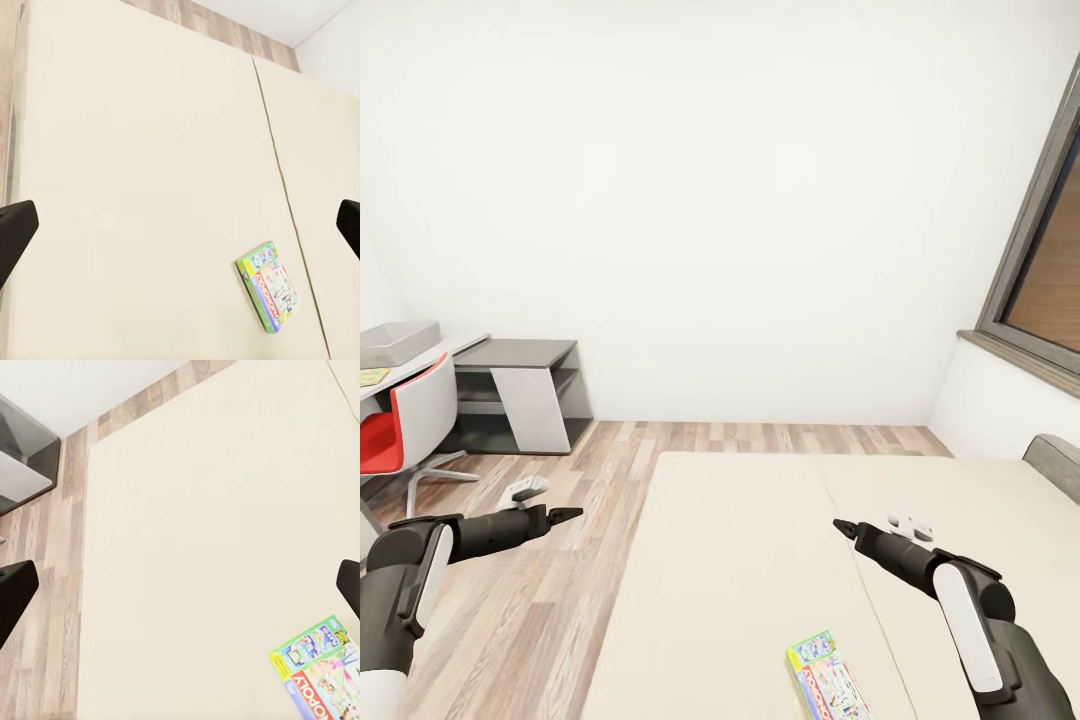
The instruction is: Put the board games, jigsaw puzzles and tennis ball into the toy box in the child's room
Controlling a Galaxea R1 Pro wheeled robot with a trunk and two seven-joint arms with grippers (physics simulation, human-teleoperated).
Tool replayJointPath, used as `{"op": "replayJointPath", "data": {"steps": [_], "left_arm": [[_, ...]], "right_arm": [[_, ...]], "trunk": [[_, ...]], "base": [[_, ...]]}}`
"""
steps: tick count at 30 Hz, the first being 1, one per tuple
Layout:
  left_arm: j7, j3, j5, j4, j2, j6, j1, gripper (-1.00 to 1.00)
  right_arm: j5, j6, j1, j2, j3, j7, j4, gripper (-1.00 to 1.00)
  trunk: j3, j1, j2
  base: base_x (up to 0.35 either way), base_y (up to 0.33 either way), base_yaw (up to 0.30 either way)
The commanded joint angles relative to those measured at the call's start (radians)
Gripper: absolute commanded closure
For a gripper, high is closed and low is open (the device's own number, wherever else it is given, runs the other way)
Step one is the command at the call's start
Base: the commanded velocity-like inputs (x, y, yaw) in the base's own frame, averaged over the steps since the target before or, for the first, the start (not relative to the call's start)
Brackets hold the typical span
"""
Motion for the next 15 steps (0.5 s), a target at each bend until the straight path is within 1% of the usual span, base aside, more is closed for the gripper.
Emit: {"op": "replayJointPath", "data": {"steps": [1,4,7,15], "left_arm": [[-0.005,0.001,-0.003,0.0,0.0,0.007,-0.001,-1.0],[-0.005,0.001,-0.004,0.0,0.0,0.007,-0.001,-1.0],[-0.005,0.001,-0.004,0.0,0.0,0.007,-0.001,-1.0],[-0.006,0.001,-0.003,0.0,-0.001,0.007,-0.001,-1.0]], "right_arm": [[0.002,0.005,-0.001,0.001,-0.001,0.003,-0.001,-1.0],[0.002,0.004,-0.001,0.001,0.0,0.003,-0.001,-1.0],[0.003,0.004,-0.001,0.001,0.001,0.003,0.0,-1.0],[0.003,0.004,-0.001,0.001,0.001,0.003,-0.002,-1.0]], "trunk": [[-0.002,0.001,-0.002],[-0.002,0.001,-0.002],[-0.002,0.001,-0.002],[-0.002,0.001,-0.002]], "base": [[0.0,-0.005,0.0],[0.0,-0.047,0.0],[0.0,-0.147,0.0],[0.0,-0.266,0.0]]}}
